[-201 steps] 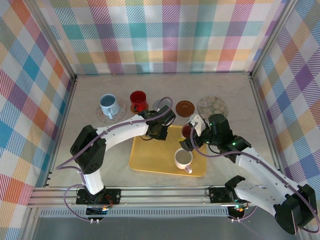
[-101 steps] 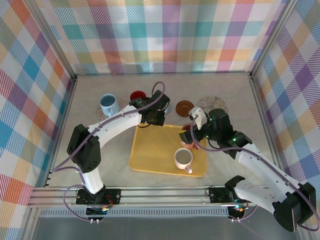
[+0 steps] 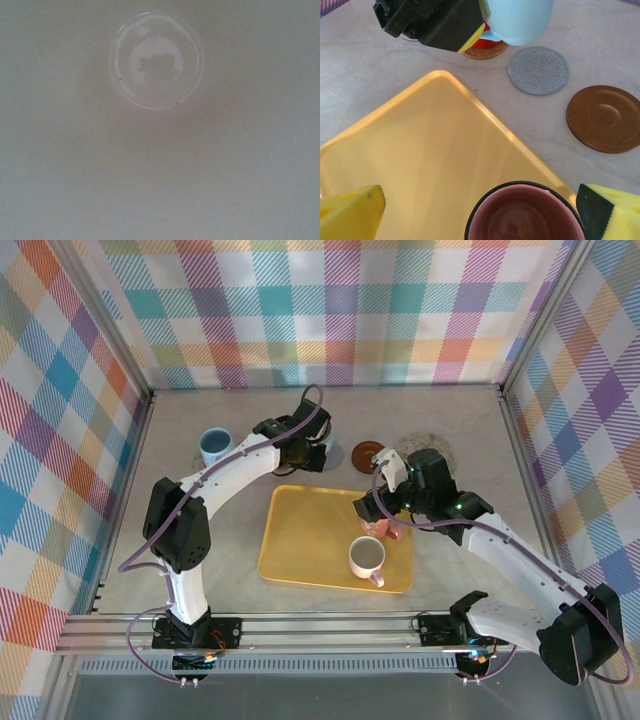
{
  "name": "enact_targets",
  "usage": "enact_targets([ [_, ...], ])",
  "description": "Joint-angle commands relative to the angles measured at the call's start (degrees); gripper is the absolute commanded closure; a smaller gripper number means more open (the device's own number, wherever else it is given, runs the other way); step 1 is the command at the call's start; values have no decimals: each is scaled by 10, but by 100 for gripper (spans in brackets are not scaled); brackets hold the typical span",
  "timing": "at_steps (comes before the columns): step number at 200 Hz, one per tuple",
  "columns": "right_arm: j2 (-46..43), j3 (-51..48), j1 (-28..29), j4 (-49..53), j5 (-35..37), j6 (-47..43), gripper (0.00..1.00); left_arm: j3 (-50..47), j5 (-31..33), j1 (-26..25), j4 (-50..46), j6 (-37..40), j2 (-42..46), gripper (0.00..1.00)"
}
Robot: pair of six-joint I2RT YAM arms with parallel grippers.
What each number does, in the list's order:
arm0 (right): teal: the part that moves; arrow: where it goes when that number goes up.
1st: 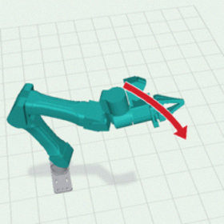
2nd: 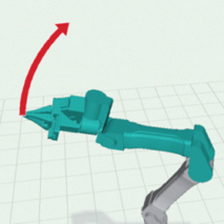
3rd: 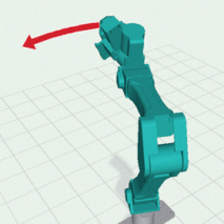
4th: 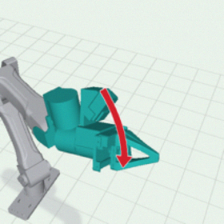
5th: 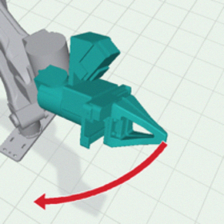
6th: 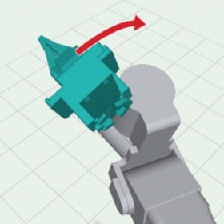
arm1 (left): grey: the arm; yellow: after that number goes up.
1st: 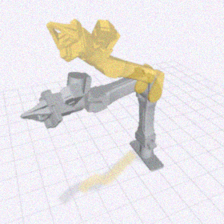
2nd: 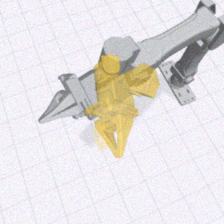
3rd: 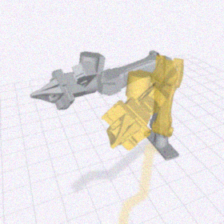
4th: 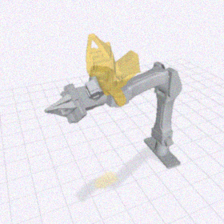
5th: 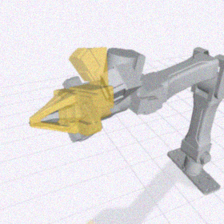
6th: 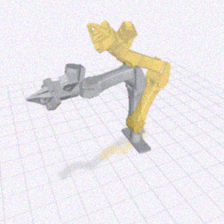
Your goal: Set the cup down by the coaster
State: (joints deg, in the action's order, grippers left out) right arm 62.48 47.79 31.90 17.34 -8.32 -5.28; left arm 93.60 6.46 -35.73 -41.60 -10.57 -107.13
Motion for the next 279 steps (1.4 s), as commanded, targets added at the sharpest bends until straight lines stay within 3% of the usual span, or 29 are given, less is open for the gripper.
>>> enact_targets([
  [1,21,29,3,11,11,19,1,28,-18,14,45,34,-13,100],
  [101,86,57,3,14,27,43,1,88,-100,49,63,82,-109,100],
  [279,75,41,3,8,29,26,1,114,-74,55,44,101,-183,99],
])
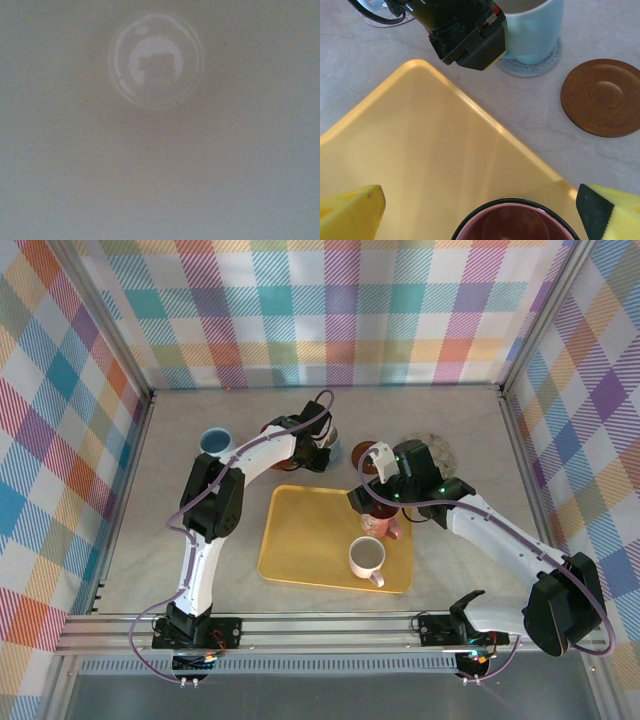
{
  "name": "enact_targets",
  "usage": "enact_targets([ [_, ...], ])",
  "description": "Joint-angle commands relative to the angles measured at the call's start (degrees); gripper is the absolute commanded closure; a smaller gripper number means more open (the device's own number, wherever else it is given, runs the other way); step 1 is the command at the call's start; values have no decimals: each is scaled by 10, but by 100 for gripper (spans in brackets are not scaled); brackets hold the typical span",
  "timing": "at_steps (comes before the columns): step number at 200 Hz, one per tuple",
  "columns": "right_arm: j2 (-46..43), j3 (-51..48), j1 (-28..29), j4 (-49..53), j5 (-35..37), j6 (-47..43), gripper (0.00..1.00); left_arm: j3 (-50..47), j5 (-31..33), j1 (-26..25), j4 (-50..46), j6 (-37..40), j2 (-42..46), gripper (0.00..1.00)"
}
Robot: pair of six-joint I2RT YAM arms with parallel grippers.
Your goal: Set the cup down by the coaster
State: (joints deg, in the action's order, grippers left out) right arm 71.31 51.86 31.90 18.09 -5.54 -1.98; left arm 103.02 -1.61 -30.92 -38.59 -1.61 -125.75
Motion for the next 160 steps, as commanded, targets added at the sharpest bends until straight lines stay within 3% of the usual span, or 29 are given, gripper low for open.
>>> enact_targets([
  [1,-13,0,3,1,1,-7,1,20,7,7,14,11,3,99],
  [34,-13,0,2,0,2,-10,1,16,14,7,9,11,2,93],
  [76,-15,-2,2,2,5,-12,1,19,18,6,-1,7,-2,79],
  [160,-20,-2,2,3,5,-13,1,20,29,6,-16,-3,3,63],
])
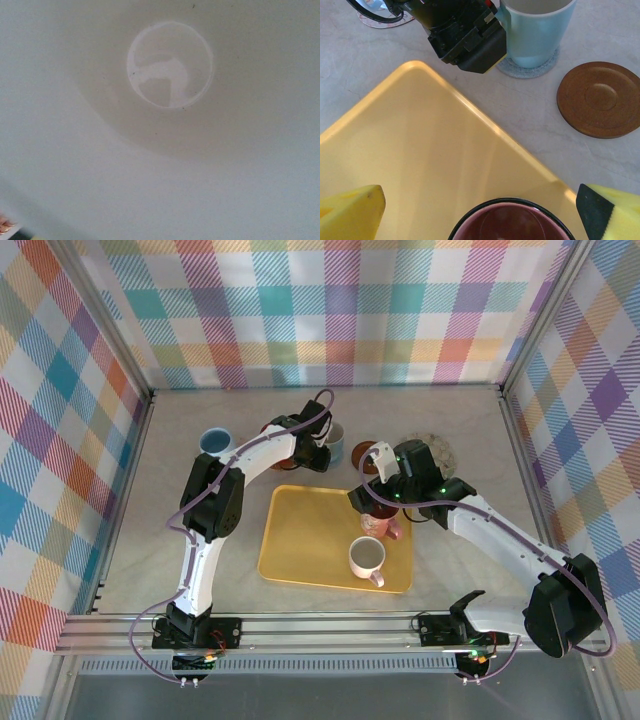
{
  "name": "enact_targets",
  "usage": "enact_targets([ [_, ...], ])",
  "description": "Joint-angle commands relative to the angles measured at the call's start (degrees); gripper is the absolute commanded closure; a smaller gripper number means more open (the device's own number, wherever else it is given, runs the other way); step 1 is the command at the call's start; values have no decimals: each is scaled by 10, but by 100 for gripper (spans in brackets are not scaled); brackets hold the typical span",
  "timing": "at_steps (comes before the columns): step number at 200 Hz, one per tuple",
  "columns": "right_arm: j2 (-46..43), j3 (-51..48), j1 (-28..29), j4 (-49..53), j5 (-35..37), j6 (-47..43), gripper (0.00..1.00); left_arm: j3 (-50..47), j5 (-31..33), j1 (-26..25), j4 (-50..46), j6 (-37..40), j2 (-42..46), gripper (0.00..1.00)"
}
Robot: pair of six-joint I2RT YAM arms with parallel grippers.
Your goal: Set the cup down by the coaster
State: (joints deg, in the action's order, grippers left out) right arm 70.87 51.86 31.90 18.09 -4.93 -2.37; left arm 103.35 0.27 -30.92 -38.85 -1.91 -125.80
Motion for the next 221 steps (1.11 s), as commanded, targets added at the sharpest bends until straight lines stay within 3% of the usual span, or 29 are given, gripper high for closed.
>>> enact_targets([
  [1,-15,-2,2,3,-1,-8,1,17,10,7,-14,0,4,63],
  [54,-13,9,2,15,1,-3,1,15,16,7,-18,-6,32,52],
  [108,-20,47,-24,61,-18,11,1,21,14,6,-21,3,114,33],
  [143,-30,70,-42,100,-35,14,1,7,-20,6,-8,16,185,21],
  [183,-47,86,-55,163,-44,18,1,-62,-58,4,42,21,285,0],
  [221,-66,92,-70,232,-46,32,1,-165,-98,2,100,30,384,0],
])
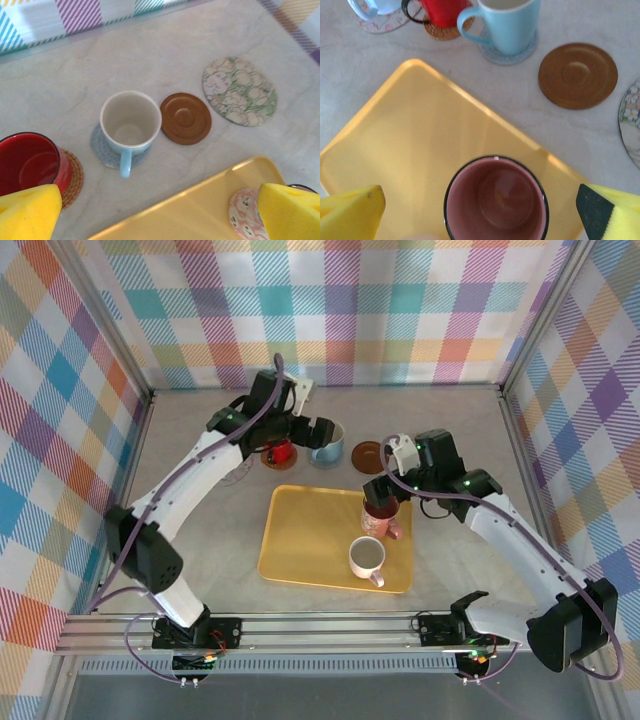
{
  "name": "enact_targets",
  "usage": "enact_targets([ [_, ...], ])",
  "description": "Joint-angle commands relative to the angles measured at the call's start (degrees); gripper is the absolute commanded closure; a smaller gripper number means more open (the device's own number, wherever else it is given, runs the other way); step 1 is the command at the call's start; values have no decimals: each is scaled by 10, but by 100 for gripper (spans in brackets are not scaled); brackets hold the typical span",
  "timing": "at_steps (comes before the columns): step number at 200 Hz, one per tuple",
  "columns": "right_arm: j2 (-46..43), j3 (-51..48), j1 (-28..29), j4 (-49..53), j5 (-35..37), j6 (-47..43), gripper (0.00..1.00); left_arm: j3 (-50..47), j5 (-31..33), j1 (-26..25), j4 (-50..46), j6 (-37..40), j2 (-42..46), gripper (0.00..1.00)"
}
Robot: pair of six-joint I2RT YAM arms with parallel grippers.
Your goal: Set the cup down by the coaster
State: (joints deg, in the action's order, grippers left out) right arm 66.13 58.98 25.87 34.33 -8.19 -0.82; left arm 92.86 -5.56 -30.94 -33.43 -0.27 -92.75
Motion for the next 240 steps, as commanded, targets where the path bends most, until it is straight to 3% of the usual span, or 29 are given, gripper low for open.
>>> enact_targets([
  [1,-19,20,-10,72,-14,17,1,-62,-40,3,48,15,55,0],
  [48,-34,14,-31,144,-21,44,1,-218,-63,2,131,28,186,0],
  [94,-39,-3,-33,180,-29,78,4,-315,-112,2,135,50,270,0],
  [188,-13,-40,-32,188,-49,148,21,-409,-166,0,93,59,326,0],
  [240,-13,-64,-29,192,-40,172,24,-422,-165,0,89,62,328,0],
])
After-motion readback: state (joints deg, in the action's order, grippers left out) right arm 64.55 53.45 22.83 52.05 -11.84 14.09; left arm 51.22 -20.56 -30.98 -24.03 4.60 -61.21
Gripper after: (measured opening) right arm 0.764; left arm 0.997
